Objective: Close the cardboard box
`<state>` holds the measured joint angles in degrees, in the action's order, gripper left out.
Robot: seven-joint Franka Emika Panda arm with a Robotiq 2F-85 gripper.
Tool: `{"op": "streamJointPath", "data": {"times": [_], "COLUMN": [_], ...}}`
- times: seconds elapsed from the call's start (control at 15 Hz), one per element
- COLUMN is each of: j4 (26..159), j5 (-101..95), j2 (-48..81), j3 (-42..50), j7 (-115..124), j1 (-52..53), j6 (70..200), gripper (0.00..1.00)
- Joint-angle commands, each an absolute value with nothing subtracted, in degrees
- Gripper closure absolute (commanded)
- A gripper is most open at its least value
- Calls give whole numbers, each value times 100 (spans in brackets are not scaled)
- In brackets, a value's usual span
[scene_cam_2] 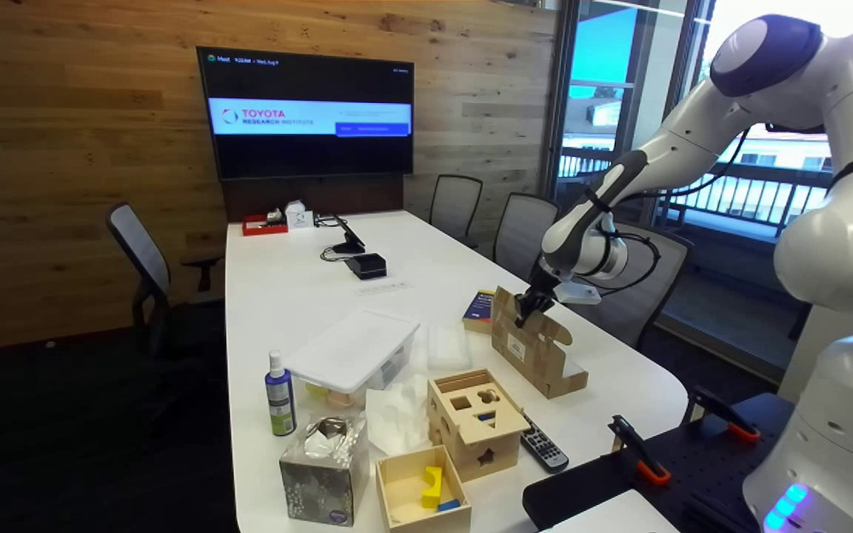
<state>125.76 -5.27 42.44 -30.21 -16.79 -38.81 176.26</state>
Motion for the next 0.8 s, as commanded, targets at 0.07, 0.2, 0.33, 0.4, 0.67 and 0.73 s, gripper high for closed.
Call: {"op": "streamJointPath", "data": {"times": [0.07, 0.2, 0.33, 0.4, 0.67, 0.73], "j4": [12283, 12140, 11964, 11855, 11391, 11256], "j5": [-482, -440, -388, -372, -335, -364], "j2": [4734, 4718, 4563, 4432, 4435, 4494], "j3": [-3124, -2905, -2447, -2056, -781, -441], "j7": [-2116, -2032, -1803, -1580, -914, -680], "j1": [-4434, -4350, -3921, -3509, -2076, -1677], "j6": [17266, 17005, 16639, 16447, 15896, 15761], "gripper": [99, 99, 99, 99, 99, 99]}}
